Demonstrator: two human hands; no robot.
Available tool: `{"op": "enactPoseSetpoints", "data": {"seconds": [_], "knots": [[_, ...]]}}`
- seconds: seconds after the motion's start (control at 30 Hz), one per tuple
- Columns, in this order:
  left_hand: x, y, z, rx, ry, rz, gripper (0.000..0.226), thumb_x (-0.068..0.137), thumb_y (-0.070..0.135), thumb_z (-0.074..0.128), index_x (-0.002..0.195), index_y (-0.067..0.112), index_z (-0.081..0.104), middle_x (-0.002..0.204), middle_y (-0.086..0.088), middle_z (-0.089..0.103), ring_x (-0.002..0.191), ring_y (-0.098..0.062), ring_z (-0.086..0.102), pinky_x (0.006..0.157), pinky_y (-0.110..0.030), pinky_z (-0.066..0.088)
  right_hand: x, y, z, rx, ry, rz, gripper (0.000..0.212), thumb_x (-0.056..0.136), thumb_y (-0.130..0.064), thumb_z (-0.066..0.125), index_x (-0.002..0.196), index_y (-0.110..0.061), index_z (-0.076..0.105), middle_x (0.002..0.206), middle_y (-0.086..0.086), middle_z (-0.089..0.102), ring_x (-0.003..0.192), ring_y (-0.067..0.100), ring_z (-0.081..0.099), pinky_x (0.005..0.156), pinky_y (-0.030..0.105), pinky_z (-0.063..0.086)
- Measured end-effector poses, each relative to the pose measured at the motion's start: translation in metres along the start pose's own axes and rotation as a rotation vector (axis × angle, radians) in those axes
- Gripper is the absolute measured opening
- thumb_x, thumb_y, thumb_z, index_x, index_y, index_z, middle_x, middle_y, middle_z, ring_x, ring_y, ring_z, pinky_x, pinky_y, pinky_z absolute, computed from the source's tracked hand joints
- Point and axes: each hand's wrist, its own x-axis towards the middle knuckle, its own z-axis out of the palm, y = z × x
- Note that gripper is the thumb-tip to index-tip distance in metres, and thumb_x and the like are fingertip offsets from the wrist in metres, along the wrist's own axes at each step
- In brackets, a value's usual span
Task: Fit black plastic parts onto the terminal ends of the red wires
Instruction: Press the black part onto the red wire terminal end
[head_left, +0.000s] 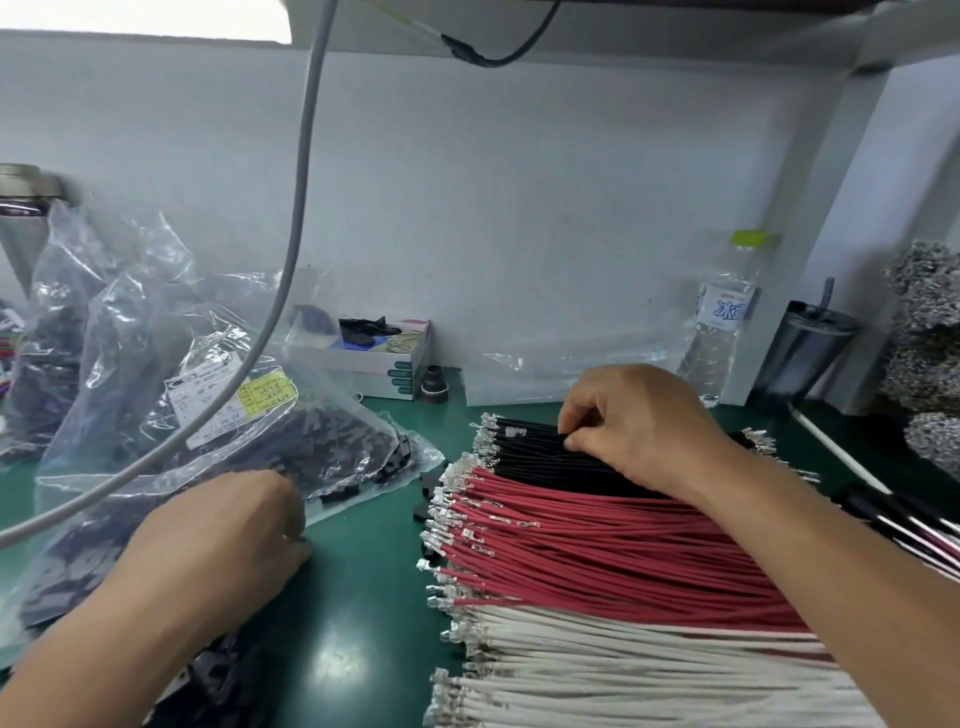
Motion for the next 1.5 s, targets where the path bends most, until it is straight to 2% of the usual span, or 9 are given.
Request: {"op": "enactPoseSetpoints", "data": {"seconds": [0.2,0.4,0.63,0.8,0.93,1.03,1.1,1.33,1.5], "knots": [[-0.001,-0.009,0.004,0.005,-0.026,-0.027,0.034,0.070,0.056,0.060,0.090,0.029,0.063,0.085,0.012,0.064,0.079,-0.008,0.064,0.070,-0.031,0.060,0.009,-0.002,-0.027,0.071,-0.024,0.060,0.014,0.078,-0.027,0.083,0.076,-0.035,0.072,0.079,-0.019,0.070,0.080,0.002,0.065,0.081,0.031,0.054],[0.005,-0.003,0.009,0.091,0.026,0.016,0.017,0.069,0.033,0.060,0.075,0.032,0.043,0.073,0.002,0.054,0.064,-0.017,0.038,0.054,-0.028,0.035,-0.001,-0.012,-0.067,0.095,0.391,-0.150,0.016,0.096,-0.014,0.062,0.104,-0.024,0.072,0.089,-0.011,0.059,0.086,0.013,0.057,0.076,0.031,0.042],[0.002,-0.003,0.014,-0.114,0.068,0.061,0.022,0.083,0.061,0.068,0.093,0.041,0.063,0.091,0.026,0.049,0.085,0.000,0.052,0.073,-0.028,0.055,-0.081,-0.031,-0.018,-0.048,0.447,-0.361,0.018,0.090,-0.006,0.068,0.106,-0.014,0.072,0.091,-0.005,0.059,0.074,0.012,0.057,0.061,0.028,0.053],[0.004,0.002,0.009,-0.227,0.137,0.042,0.021,0.081,0.043,0.077,0.074,0.045,0.058,0.081,0.025,0.059,0.078,-0.001,0.059,0.071,-0.030,0.057,-0.104,-0.017,0.021,-0.036,0.414,-0.308,0.023,0.086,0.000,0.075,0.106,-0.012,0.074,0.091,-0.003,0.061,0.076,0.014,0.059,0.053,0.031,0.053],[-0.006,0.023,0.000,-0.843,0.290,0.054,0.015,0.075,0.028,0.088,0.082,0.037,0.078,0.070,0.017,0.074,0.061,-0.002,0.070,0.055,-0.019,0.055,-0.110,-0.014,0.024,0.080,0.411,-0.246,0.018,0.096,-0.014,0.061,0.107,-0.018,0.075,0.092,-0.010,0.060,0.076,0.006,0.058,0.055,0.025,0.050],[-0.015,0.043,-0.013,-1.556,0.211,0.059,0.024,0.069,0.014,0.084,0.090,0.025,0.083,0.077,-0.013,0.078,0.067,-0.029,0.077,0.059,-0.021,0.060,-0.114,-0.015,0.021,0.143,0.418,-0.206,0.017,0.095,-0.023,0.060,0.103,-0.024,0.074,0.092,-0.016,0.058,0.076,0.005,0.057,0.058,0.022,0.047],[-0.018,0.053,-0.018,-1.756,0.185,0.055,0.024,0.066,0.011,0.077,0.088,0.015,0.084,0.081,-0.024,0.076,0.067,-0.036,0.077,0.060,-0.026,0.062,-0.115,-0.018,0.020,0.188,0.434,-0.199,0.015,0.094,-0.027,0.061,0.100,-0.026,0.074,0.092,-0.017,0.058,0.077,0.006,0.060,0.059,0.025,0.049],[-0.024,0.071,-0.010,-1.891,-0.031,0.150,0.043,0.060,0.003,0.084,0.102,0.008,0.081,0.088,-0.020,0.072,0.068,-0.023,0.067,0.048,-0.026,0.051,-0.117,-0.026,0.022,0.277,0.441,-0.169,0.012,0.093,-0.027,0.063,0.096,-0.027,0.074,0.089,-0.019,0.057,0.070,0.010,0.060,0.053,0.028,0.048],[-0.028,0.076,-0.009,-1.765,0.009,0.176,0.051,0.049,-0.003,0.088,0.097,0.014,0.084,0.080,-0.014,0.075,0.064,-0.018,0.063,0.048,-0.022,0.047,-0.118,-0.028,0.023,0.308,0.455,-0.177,0.011,0.092,-0.024,0.065,0.095,-0.026,0.076,0.088,-0.017,0.059,0.071,0.012,0.061,0.054,0.030,0.048]]}}
